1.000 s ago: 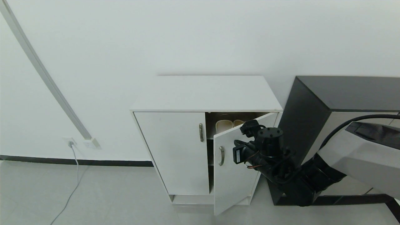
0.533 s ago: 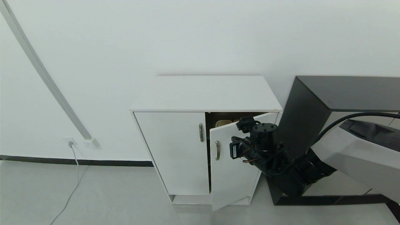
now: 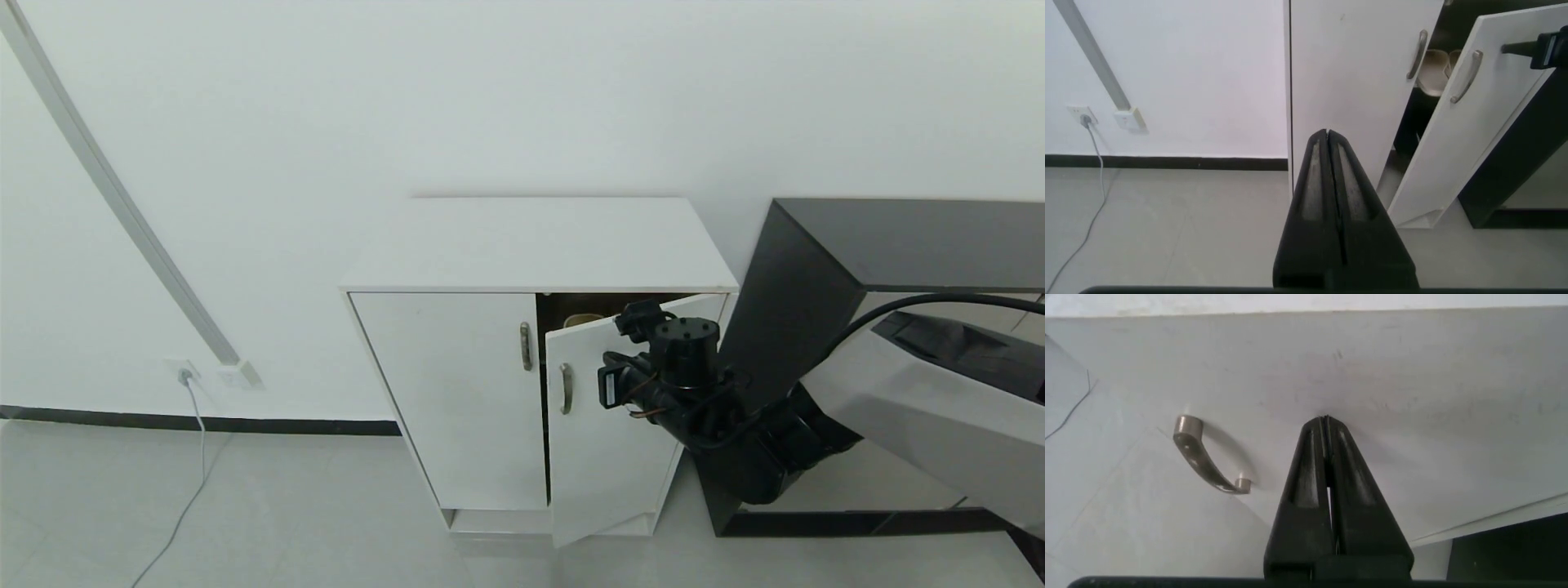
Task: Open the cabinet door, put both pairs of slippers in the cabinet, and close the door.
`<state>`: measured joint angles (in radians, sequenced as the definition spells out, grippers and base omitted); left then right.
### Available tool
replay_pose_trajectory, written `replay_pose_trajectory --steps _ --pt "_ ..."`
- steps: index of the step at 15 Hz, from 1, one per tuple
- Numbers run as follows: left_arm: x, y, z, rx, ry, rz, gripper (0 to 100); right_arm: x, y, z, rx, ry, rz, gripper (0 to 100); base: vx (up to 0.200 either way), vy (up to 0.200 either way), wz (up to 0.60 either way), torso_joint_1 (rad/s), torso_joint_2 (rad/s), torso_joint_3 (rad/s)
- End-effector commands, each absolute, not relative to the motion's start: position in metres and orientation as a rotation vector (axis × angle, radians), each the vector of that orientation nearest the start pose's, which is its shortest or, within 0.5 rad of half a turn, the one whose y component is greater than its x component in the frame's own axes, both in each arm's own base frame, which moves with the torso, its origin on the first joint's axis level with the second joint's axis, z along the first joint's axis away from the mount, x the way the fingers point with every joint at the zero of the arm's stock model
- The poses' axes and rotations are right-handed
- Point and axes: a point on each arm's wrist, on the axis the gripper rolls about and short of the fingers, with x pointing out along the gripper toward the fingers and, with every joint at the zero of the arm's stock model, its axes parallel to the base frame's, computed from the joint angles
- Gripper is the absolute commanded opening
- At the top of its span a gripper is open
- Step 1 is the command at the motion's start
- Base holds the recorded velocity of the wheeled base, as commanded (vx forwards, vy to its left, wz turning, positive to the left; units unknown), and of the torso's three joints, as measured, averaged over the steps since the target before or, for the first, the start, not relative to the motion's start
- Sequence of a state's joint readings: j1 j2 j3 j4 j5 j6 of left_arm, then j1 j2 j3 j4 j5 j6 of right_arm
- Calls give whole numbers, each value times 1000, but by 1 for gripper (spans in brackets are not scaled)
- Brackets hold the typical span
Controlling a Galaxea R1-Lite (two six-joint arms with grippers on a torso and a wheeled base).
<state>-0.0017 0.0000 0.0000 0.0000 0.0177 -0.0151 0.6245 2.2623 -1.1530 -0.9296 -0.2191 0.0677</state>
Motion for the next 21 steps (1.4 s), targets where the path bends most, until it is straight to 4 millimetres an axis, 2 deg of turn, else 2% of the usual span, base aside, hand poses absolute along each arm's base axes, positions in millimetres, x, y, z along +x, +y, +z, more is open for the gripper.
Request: replay_pose_trajectory --steps 1,9,15,21 --pt "-23 0 75 -15 0 17 0 361 252 89 -5 174 394 0 0 0 0 0 0 0" --pt "-23 0 75 -15 0 17 0 386 246 85 0 174 351 0 0 0 0 0 0 0" --pt "-23 0 75 -15 0 17 0 397 245 82 -3 180 338 0 0 0 0 0 0 0" --pt "-23 0 75 -17 0 17 0 402 246 88 3 167 334 0 0 0 0 0 0 0"
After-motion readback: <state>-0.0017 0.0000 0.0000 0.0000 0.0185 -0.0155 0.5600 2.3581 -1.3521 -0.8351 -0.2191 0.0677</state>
